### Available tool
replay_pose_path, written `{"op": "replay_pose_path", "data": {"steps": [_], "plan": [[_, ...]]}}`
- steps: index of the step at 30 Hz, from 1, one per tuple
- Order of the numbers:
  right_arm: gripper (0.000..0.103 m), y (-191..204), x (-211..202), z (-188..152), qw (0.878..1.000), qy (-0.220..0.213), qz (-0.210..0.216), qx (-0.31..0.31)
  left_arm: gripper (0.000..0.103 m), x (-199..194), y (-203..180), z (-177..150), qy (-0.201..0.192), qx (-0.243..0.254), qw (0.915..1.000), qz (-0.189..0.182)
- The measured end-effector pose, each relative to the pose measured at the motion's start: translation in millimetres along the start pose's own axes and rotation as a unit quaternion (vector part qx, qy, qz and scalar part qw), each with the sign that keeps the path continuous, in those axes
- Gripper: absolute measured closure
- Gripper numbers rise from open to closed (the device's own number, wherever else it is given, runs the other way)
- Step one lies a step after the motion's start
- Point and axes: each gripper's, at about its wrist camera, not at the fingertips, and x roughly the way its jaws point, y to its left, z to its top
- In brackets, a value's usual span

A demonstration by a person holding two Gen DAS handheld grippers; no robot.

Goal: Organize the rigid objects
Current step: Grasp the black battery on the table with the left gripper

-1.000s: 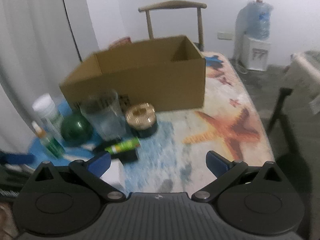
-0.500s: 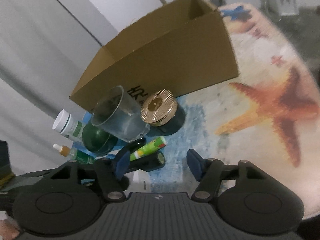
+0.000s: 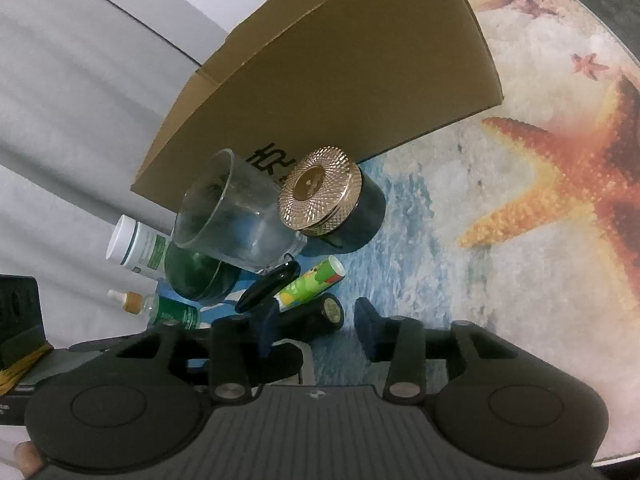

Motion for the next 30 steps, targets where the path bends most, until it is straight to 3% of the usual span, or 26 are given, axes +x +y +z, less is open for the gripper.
{"op": "replay_pose_path", "data": {"steps": [15,30], "plan": [[0.072,0.0,4.7,3.3,1.0,0.005,0.005,0.002,0.039,2.4,-1.7,7.5,0.025,-0.017,0.9995,-0.003],[0.074,9.9,-20.1,0.8,0.999,-0.035,-0.007,0.002,0.039,-16.3,-22.6,7.0,-0.019,0.004,0.9998,-0.001]]}}
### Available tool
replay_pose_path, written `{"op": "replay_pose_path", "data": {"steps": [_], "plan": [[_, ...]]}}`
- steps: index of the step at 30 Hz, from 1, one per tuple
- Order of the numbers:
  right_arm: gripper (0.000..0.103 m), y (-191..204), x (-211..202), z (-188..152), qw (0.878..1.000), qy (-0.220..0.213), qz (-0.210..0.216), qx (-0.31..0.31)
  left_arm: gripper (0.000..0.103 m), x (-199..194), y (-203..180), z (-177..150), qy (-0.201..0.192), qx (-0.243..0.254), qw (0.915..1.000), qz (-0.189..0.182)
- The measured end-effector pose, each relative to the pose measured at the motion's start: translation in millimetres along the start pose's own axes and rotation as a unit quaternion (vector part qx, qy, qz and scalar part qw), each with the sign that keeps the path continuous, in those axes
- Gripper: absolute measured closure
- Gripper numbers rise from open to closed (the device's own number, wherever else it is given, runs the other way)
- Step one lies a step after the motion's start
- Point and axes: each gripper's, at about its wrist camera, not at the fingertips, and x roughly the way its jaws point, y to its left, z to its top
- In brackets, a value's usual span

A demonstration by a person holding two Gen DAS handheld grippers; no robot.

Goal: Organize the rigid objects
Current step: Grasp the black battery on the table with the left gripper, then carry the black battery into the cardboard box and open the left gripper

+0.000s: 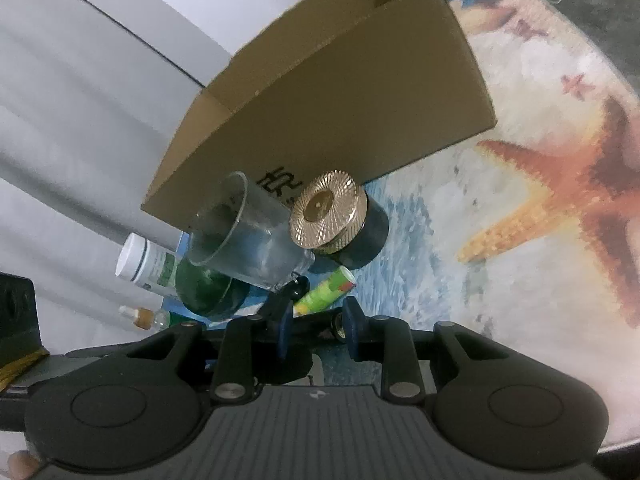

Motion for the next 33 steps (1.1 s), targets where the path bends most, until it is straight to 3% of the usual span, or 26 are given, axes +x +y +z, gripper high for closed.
{"op": "replay_pose_path", "data": {"steps": [11,18,22,25,28,33], "plan": [[0.074,20.2,-54.1,3.9,0.997,-0.078,-0.01,-0.001,0.039,-43.8,-31.7,8.6,-0.078,0.027,0.9964,-0.016],[0.074,46.7,-83.6,32.1,0.989,-0.142,-0.004,-0.033,0.039,-74.7,-42.1,36.4,-0.146,0.038,0.9883,-0.022],[0.074,62.2,-85.0,57.9,0.985,-0.163,0.005,-0.062,0.038,-81.7,-41.6,60.2,-0.175,0.04,0.9838,-0.002],[0.074,75.8,-71.2,83.7,0.983,-0.16,0.01,-0.087,0.038,-74.0,-33.4,83.2,-0.18,0.028,0.983,0.023],[0.074,82.7,-40.4,112.7,0.986,-0.134,0.007,-0.095,0.038,-56.8,-14.7,110.5,-0.161,0.0,0.9863,0.035],[0.074,74.6,36.5,167.5,0.997,-0.029,0.0,-0.07,0.038,-17.1,16.7,148.3,-0.102,-0.047,0.992,0.057]]}}
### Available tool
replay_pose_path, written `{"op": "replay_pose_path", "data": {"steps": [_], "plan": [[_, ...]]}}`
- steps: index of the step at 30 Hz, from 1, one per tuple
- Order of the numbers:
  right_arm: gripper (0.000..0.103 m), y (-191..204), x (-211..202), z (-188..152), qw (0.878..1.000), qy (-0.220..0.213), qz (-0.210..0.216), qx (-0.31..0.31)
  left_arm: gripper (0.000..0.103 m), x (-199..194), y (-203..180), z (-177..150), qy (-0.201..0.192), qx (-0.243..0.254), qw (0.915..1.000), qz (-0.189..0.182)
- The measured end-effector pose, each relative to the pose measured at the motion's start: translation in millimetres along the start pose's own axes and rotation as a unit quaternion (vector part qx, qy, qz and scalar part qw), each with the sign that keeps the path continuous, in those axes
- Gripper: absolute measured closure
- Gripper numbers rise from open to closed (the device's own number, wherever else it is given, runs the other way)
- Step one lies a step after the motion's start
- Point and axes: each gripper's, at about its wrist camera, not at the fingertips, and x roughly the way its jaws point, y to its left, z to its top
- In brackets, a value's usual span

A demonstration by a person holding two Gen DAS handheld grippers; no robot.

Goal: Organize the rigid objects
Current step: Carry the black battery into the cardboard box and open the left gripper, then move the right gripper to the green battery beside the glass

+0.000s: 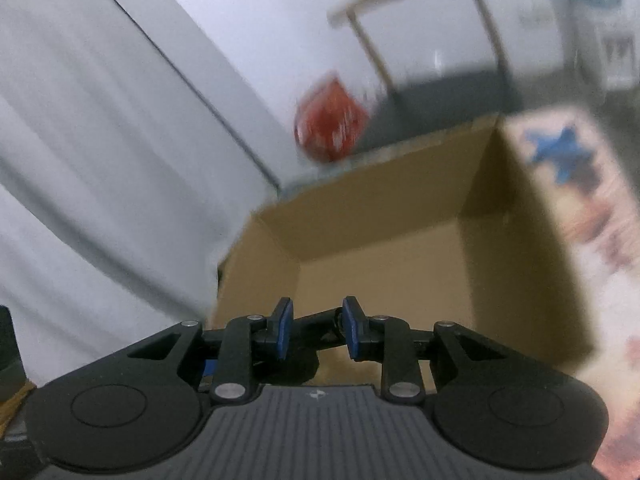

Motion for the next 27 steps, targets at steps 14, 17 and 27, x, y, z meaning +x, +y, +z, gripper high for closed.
{"op": "replay_pose_path", "data": {"steps": [14,17,27], "plan": [[0.074,-12.2,131.7,68.6,0.99,0.126,-0.041,0.053,0.034,31.2,37.7,16.9,0.018,-0.066,0.9974,0.024],[0.074,-14.5,102.6,71.4,0.993,0.096,-0.007,0.065,0.033,1.3,41.4,6.0,-0.009,-0.067,0.9977,0.009],[0.074,-31.8,-39.2,9.5,0.996,-0.003,0.079,0.036,0.024,-86.4,31.0,-59.1,-0.053,-0.013,0.9976,-0.043]]}}
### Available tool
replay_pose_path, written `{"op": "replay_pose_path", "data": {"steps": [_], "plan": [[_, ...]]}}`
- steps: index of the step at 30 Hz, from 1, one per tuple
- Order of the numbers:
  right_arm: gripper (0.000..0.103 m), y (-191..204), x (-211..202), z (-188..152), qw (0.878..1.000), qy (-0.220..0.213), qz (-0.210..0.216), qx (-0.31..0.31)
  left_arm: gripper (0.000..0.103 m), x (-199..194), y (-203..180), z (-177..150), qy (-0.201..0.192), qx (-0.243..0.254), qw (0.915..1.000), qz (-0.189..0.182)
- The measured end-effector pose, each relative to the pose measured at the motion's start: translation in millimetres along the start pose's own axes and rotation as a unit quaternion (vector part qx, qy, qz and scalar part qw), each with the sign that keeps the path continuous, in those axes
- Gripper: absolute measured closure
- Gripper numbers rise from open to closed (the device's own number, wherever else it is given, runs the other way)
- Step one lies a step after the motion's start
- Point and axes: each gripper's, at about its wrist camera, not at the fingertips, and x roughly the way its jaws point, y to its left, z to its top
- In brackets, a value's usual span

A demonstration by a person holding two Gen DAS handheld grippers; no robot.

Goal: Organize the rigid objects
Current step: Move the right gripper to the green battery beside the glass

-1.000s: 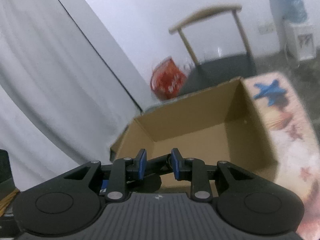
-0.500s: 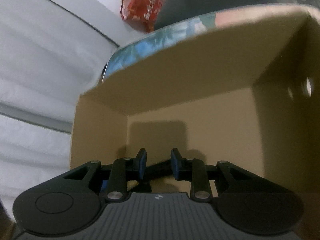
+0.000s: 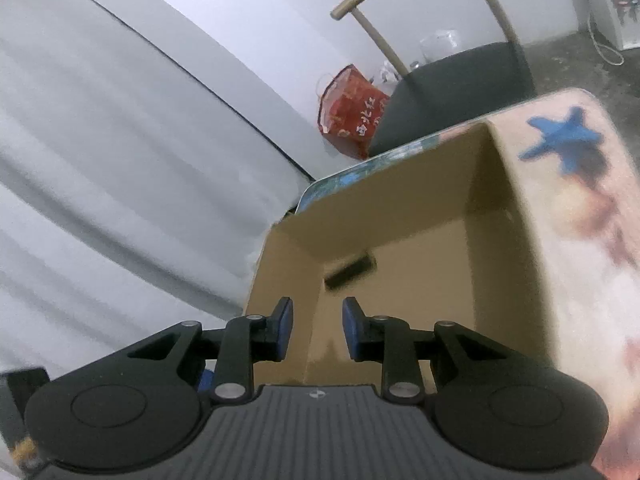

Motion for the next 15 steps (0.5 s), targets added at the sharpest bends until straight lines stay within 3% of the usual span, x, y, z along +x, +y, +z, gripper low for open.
{"op": "replay_pose_path", "data": {"steps": [5,9,15], "plan": [[0.074,-19.7,-26.5,-66.1,1.0,0.008,0.003,0.01,0.024,-6.7,-6.4,-48.7,0.042,0.022,0.9986,-0.024],[0.074,-36.3,-34.4,-116.8,0.999,0.019,-0.017,0.036,0.03,17.7,-15.8,-85.0,0.09,0.042,0.9946,-0.029],[0.074,-62.5,-13.5,-155.2,0.994,0.055,-0.055,0.08,0.038,57.3,-23.2,-106.2,0.145,0.049,0.9874,-0.04]]}}
